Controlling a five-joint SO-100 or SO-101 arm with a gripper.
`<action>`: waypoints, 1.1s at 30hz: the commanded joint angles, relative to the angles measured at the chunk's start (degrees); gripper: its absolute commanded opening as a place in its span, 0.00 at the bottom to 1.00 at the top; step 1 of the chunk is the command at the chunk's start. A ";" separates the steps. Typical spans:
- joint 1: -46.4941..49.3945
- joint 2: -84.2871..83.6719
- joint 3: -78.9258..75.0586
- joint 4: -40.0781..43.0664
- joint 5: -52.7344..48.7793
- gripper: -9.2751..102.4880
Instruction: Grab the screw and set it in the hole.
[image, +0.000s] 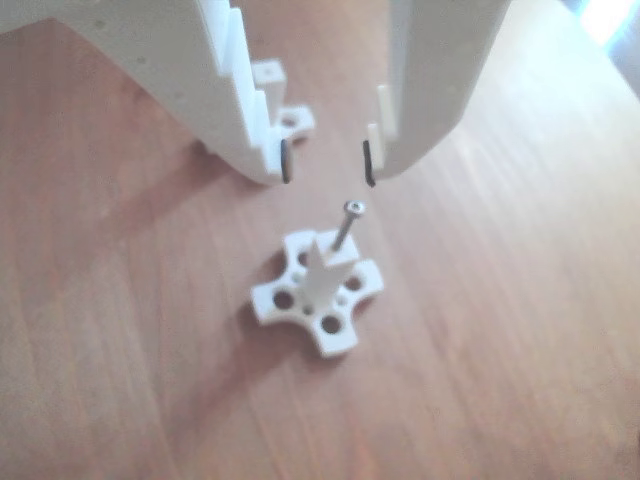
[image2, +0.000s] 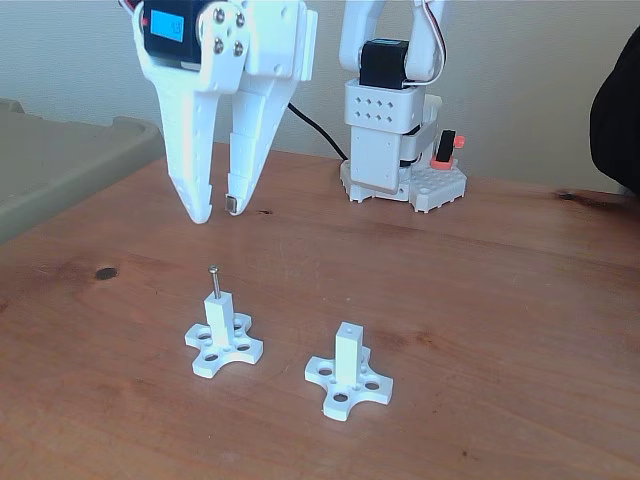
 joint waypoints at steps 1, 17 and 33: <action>-1.23 0.35 -5.10 -1.23 0.53 0.16; -1.67 -3.34 -5.98 -4.31 0.70 0.16; -1.05 -5.62 -7.03 -5.63 0.44 0.16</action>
